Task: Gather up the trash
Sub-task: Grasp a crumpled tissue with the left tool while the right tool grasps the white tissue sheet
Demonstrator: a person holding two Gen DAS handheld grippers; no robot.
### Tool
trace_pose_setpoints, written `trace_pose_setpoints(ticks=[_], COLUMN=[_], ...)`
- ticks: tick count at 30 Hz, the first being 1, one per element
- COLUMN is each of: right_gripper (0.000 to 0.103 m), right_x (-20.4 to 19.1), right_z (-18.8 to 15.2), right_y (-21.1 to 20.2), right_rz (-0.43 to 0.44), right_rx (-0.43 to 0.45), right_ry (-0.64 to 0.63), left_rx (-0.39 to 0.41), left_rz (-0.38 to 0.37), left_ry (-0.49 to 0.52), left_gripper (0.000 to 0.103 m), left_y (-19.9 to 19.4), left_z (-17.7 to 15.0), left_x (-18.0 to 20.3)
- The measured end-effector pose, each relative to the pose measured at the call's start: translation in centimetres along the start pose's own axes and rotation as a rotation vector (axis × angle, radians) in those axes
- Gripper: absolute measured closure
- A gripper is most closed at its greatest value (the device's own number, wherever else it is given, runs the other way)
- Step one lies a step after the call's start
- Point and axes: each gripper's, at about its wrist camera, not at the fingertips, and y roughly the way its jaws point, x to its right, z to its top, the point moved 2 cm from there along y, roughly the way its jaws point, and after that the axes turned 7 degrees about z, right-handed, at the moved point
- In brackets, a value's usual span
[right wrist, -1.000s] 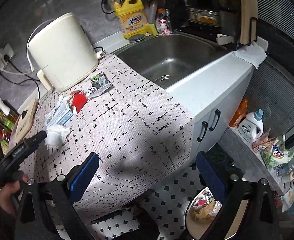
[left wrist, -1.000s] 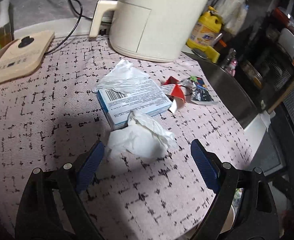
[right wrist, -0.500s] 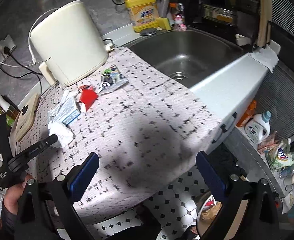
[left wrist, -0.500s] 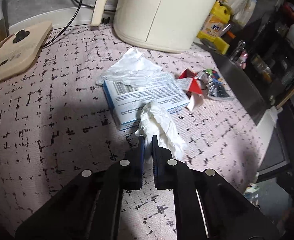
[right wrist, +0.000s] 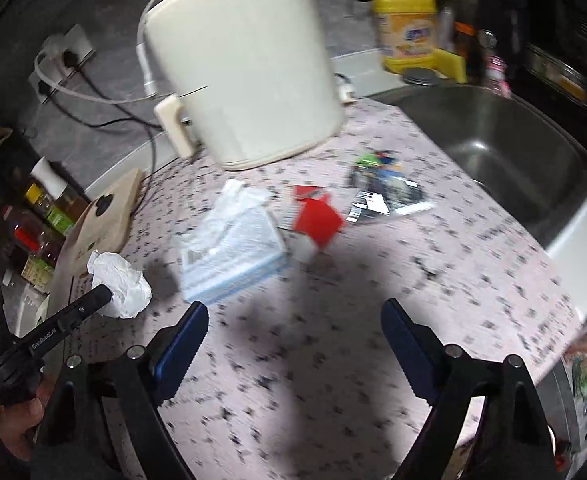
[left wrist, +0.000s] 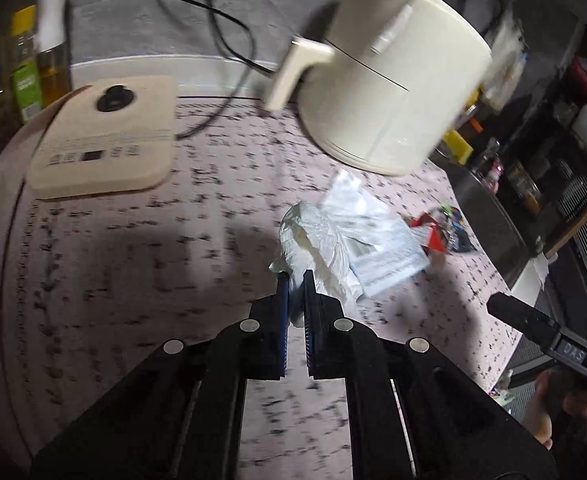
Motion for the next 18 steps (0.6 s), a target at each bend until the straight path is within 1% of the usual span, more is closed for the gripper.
trace_pose_setpoints(ticks=[4, 8, 12, 15, 18], right_gripper=[0.021, 0.021, 0.021, 0.021, 0.020], right_x=[-3.3, -5.7, -7.1, -7.9, -8.7], right_z=[1.1, 2.2, 3.5, 4.0, 4.5], right_y=[2.5, 4.7, 7.3, 9.0, 10.3], right_rz=[0.035, 0.044, 0.014, -0.028, -0.050], right_rx=[-0.010, -0.014, -0.023, -0.034, -0.042], right_ry=[-0.046, -0.077, -0.103, -0.132, -0.167], left_rx=[0.010, 0.021, 0.026, 0.018, 0.021], left_rz=[0.023, 0.035, 0.042, 0.044, 0.051], left_ry=[-0.032, -0.053, -0.084, -0.107, -0.112], left_gripper=[0.096, 0.096, 0.096, 0.096, 0.096], left_y=[-0.5, -1.3, -1.5, -1.4, -1.6], left_z=[0.4, 0.6, 0.6, 0.4, 0.3], left_x=[-3.4, -6.2, -8.6, -9.8, -10.5])
